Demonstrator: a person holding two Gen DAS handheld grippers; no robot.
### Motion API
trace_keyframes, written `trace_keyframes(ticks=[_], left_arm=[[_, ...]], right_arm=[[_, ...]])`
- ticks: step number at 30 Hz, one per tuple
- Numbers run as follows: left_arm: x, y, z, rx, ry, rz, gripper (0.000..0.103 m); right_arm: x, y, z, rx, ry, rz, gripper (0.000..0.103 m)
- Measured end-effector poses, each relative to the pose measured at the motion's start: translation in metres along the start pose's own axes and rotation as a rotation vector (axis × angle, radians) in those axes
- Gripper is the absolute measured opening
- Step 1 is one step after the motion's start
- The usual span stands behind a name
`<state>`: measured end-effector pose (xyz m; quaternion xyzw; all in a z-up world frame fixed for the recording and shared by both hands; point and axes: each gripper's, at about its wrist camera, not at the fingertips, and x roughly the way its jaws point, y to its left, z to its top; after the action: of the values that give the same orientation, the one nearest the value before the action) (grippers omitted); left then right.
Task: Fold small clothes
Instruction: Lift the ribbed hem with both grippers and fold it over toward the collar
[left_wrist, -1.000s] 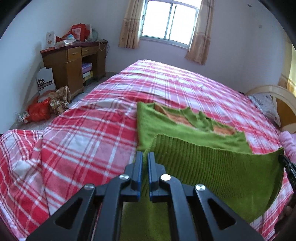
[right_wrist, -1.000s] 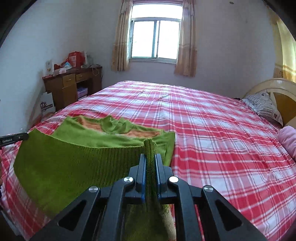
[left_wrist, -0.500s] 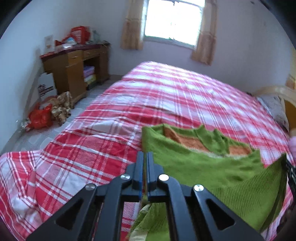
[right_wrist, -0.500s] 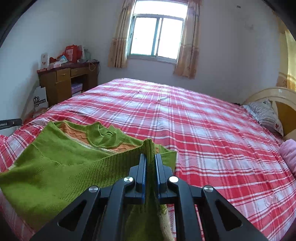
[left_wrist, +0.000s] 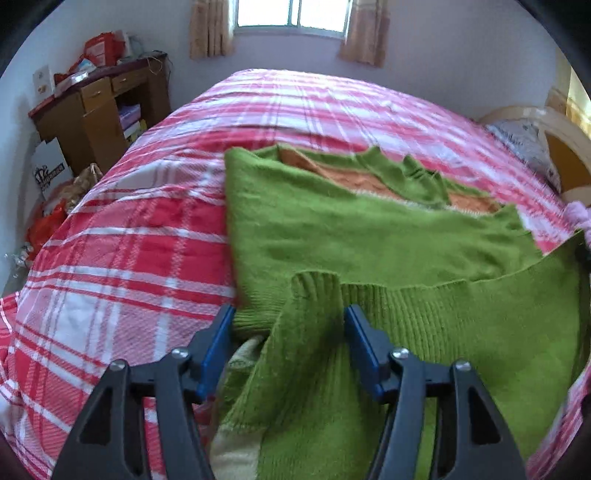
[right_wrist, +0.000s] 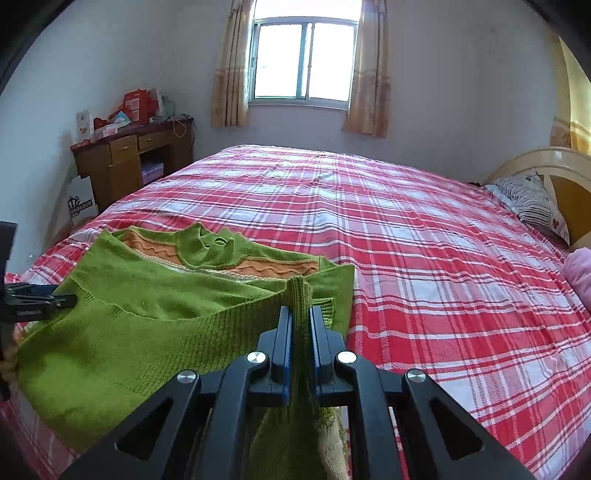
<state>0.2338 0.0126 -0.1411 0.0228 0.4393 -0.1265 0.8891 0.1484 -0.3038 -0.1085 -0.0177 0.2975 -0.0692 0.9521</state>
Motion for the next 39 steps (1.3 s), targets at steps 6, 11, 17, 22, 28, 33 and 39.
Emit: trace_keyframes(ticks=[6, 11, 17, 22, 28, 33, 39], left_arm=[[-0.026, 0.004, -0.003, -0.017, -0.077, 0.001, 0.023], [-0.048, 0.003, -0.008, -0.012, -0.116, 0.037, 0.022], [-0.055, 0.007, -0.013, -0.025, -0.158, 0.063, 0.006], [-0.050, 0.009, -0.008, -0.018, -0.139, 0.031, 0.006], [-0.043, 0.005, 0.001, 0.005, -0.144, -0.006, 0.046], [-0.028, -0.001, 0.000, 0.018, -0.123, -0.036, 0.021], [-0.028, 0.000, -0.008, 0.020, -0.131, -0.059, 0.007]], right_arm=[[-0.003, 0.001, -0.009, 0.012, 0.007, 0.008, 0.008], [-0.016, 0.000, -0.008, 0.007, -0.027, 0.008, 0.008], [-0.021, 0.002, -0.010, 0.009, -0.033, 0.017, 0.008], [-0.019, 0.001, -0.011, 0.027, -0.021, 0.022, 0.008], [-0.015, -0.002, -0.013, 0.036, -0.005, 0.023, 0.008], [-0.012, -0.004, -0.016, 0.046, 0.008, 0.021, 0.008], [-0.012, -0.004, -0.020, 0.052, 0.013, 0.020, 0.008]])
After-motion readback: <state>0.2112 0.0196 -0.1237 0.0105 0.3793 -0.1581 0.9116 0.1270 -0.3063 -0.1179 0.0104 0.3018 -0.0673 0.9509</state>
